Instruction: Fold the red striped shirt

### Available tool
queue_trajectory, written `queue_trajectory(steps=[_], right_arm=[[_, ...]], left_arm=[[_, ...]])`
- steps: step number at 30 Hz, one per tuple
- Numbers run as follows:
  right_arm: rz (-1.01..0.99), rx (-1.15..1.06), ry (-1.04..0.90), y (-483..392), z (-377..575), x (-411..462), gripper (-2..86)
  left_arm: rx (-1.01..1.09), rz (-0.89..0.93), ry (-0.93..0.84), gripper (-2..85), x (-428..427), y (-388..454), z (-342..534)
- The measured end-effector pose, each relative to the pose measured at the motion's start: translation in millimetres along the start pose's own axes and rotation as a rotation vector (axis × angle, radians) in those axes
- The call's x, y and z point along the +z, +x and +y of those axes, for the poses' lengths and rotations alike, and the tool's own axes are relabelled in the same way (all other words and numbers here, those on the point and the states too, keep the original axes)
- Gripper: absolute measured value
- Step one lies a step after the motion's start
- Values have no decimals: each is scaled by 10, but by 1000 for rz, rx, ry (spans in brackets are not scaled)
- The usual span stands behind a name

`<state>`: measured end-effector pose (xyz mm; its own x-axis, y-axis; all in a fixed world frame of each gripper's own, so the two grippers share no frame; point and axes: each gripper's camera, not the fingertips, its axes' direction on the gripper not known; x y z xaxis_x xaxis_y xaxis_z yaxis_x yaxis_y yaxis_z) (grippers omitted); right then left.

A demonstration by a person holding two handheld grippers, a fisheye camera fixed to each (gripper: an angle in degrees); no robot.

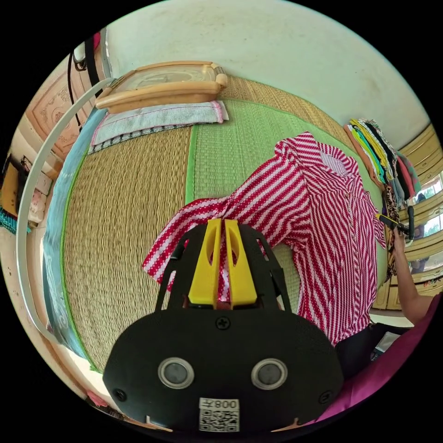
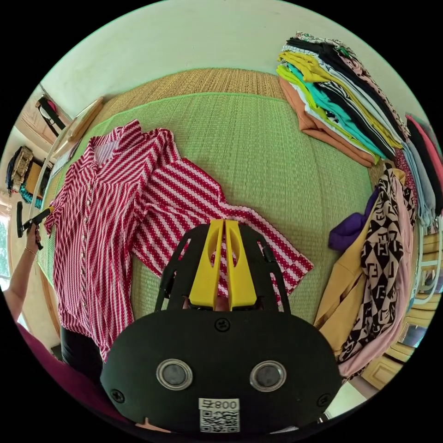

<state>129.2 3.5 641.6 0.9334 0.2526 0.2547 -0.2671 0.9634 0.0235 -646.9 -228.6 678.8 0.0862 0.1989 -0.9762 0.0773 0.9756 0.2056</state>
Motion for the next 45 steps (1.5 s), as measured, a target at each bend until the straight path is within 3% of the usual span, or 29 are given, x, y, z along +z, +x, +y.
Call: queue_trajectory(steps=[9, 13, 16, 21, 25, 33, 39, 45], right_arm=[[-131, 222, 81, 565, 532, -283, 13], [-114, 220, 156, 530, 516, -575, 28], [-156, 89, 256, 202, 249, -855, 56], [-138, -258, 281, -829, -615, -933, 77], [-175, -290, 284, -916, -1104, -874, 75], [-446, -126, 244, 117, -1662, -699, 77], [-737, -28, 163, 853, -1956, -432, 55], [-859, -36, 128, 1267, -1931, -544, 13]], left_arm=[[-89, -10, 27, 20, -7, -314, -81], [-53, 57, 169, 32, -151, -210, -298], [46, 210, 227, 43, -100, 32, -576], [245, 471, 156, 59, 350, 692, -1270], [291, 641, 105, 70, 752, 1169, -1983], [183, 791, -22, 50, 1366, 1298, -2958], [166, 820, -16, 17, 1396, 1031, -3234], [150, 924, 11, 10, 1314, 756, -3489]])
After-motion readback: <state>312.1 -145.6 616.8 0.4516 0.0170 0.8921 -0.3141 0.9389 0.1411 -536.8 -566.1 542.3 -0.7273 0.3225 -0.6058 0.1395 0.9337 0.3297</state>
